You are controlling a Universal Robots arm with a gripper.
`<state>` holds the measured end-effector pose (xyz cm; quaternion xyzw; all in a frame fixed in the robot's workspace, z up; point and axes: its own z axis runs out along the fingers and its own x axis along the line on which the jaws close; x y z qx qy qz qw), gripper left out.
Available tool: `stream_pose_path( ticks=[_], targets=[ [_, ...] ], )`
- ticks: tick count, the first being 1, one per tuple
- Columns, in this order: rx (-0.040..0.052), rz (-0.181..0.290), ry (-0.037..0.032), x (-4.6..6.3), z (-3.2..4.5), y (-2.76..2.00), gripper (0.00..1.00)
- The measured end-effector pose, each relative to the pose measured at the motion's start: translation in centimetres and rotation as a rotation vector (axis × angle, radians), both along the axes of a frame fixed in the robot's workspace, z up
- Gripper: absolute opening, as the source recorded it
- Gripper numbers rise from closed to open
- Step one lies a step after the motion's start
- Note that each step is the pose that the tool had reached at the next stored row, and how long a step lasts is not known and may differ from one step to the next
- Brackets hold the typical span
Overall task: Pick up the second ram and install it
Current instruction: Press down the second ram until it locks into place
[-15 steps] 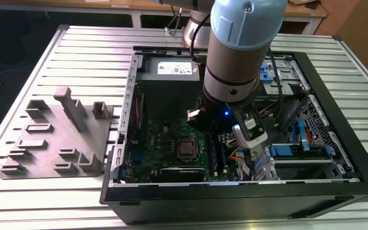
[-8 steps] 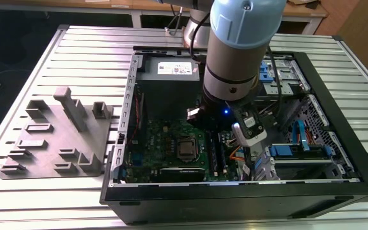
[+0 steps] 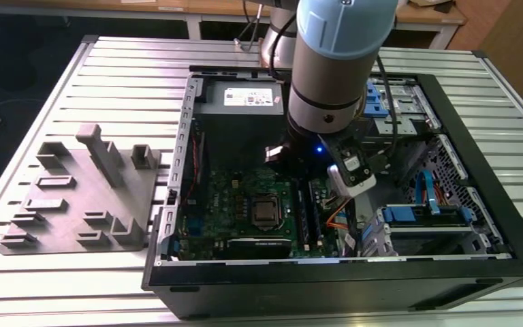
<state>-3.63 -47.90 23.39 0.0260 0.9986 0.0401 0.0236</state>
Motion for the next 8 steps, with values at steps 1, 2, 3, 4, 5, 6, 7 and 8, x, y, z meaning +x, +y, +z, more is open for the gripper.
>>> stream_pose_path(
  ticks=[1,2,3,4,5,6,7,8],
  targets=[
    [0.0002,0.0,0.0,0.0,0.0,0.14,0.07],
    [0.0005,0.0,0.0,0.0,-0.01,0.28,0.07],
    [0.0007,0.0,0.0,0.0,-0.01,0.43,0.07],
    [0.0009,0.0,0.0,0.0,-0.02,0.58,0.07],
    [0.0011,0.0,0.0,0.0,-0.02,0.74,0.07],
    [0.0012,0.0,0.0001,0.0,-0.03,0.9,0.07],
    [0.0013,0.0,0.0001,0.0,-0.03,1.05,0.07],
    [0.0015,0.0,0.0,0.0,-0.04,1.21,0.07]
  ],
)
